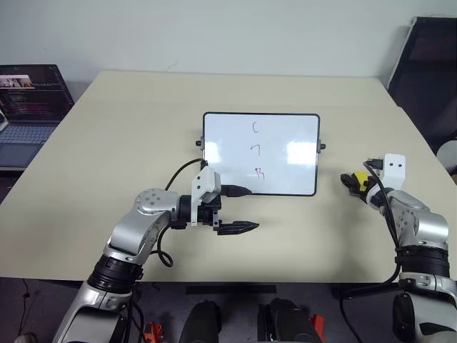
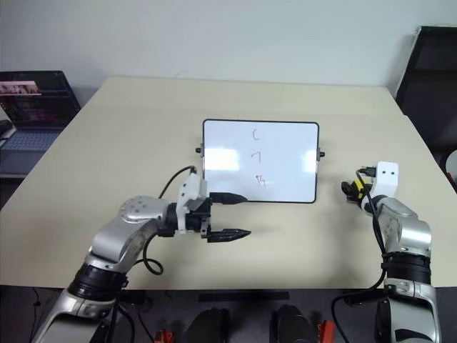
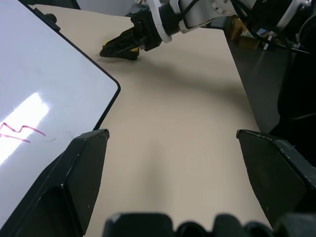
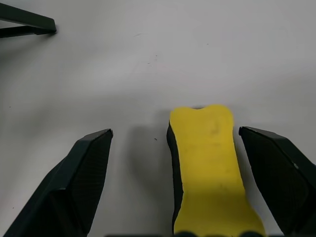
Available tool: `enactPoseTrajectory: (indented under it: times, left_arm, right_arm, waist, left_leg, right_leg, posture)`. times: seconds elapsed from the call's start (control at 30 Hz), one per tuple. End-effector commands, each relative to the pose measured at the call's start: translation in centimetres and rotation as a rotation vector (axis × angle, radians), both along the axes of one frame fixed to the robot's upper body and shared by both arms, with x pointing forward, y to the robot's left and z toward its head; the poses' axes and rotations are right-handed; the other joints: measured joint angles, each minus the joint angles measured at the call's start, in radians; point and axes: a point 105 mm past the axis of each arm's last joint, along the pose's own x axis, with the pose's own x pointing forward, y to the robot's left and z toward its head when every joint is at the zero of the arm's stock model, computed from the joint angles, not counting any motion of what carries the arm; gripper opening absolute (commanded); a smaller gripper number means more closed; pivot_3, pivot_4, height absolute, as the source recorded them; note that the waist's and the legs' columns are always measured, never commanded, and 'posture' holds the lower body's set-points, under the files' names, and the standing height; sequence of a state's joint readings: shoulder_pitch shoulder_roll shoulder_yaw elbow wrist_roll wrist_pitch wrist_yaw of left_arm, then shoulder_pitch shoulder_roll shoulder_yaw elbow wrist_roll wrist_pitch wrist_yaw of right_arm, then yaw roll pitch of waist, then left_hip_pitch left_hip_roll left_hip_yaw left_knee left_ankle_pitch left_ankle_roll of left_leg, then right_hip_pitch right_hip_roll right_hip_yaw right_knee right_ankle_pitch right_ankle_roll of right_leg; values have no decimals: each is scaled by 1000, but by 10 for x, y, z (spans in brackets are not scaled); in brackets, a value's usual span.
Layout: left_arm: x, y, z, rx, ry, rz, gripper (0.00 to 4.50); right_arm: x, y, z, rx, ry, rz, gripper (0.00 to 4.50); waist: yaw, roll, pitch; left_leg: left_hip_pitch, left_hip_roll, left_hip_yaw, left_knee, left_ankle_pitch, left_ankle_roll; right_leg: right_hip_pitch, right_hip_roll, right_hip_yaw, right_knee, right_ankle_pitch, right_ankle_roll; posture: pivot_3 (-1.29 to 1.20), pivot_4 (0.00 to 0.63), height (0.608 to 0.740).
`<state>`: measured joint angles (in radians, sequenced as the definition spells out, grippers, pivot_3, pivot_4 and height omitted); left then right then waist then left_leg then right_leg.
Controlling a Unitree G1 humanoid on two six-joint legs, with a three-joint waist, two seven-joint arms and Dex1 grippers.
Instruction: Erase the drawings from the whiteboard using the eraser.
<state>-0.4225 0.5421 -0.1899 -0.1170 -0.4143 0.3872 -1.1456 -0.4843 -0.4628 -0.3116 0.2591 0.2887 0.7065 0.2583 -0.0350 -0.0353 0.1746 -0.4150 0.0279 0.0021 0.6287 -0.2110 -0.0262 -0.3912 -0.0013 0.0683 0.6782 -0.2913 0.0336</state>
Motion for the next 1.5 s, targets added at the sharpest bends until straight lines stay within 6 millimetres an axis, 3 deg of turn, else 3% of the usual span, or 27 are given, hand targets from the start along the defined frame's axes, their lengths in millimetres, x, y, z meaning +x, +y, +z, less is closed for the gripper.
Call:
enactPoseTrajectory:
  times: [0.03, 0.4, 0.77, 0.87, 1.13, 1.5]
  left_arm:
    - [-3, 1, 12, -16, -43, -3, 4500]
    - [-1, 1, 9, -20, -41, -1, 4500]
    - [6, 2, 11, -32, -47, 16, 4500]
    - [5, 3, 10, -29, -46, 16, 4500]
    - [11, 7, 17, -26, -69, 33, 4500]
    - [13, 5, 21, -27, -76, 44, 4500]
  right_arm:
    - [4, -9, 18, -23, -54, -15, 4481]
    - [-2, -21, 22, -28, -54, -47, 4481]
    - [-1, -16, 21, -8, -55, -43, 4481]
    - [-2, -15, 19, 2, -52, -42, 3892]
    - [0, -12, 19, 19, -50, -32, 1064]
    - [2, -11, 20, 22, -56, -30, 959]
  waist:
    - [0, 0, 0]
    - [0, 0, 0]
    - [0, 0, 0]
    - [0, 0, 0]
    - [0, 0, 0]
    - [0, 0, 0]
  left_leg:
    - [0, 0, 0, 0, 0, 0]
    - [0, 0, 0, 0, 0, 0]
    - [0, 0, 0, 0, 0, 0]
    - [0, 0, 0, 0, 0, 0]
    - [0, 0, 0, 0, 0, 0]
    - [0, 0, 0, 0, 0, 0]
  right_leg:
    - [0, 0, 0, 0, 0, 0]
    - [0, 0, 0, 0, 0, 0]
    - [0, 0, 0, 0, 0, 0]
    - [0, 0, 0, 0, 0, 0]
    - [0, 0, 0, 0, 0, 0]
    - [0, 0, 0, 0, 0, 0]
  posture:
    - [0, 150, 740]
    - [0, 150, 740]
    - [0, 150, 740]
    - [0, 150, 740]
    - [0, 150, 740]
    - [0, 150, 740]
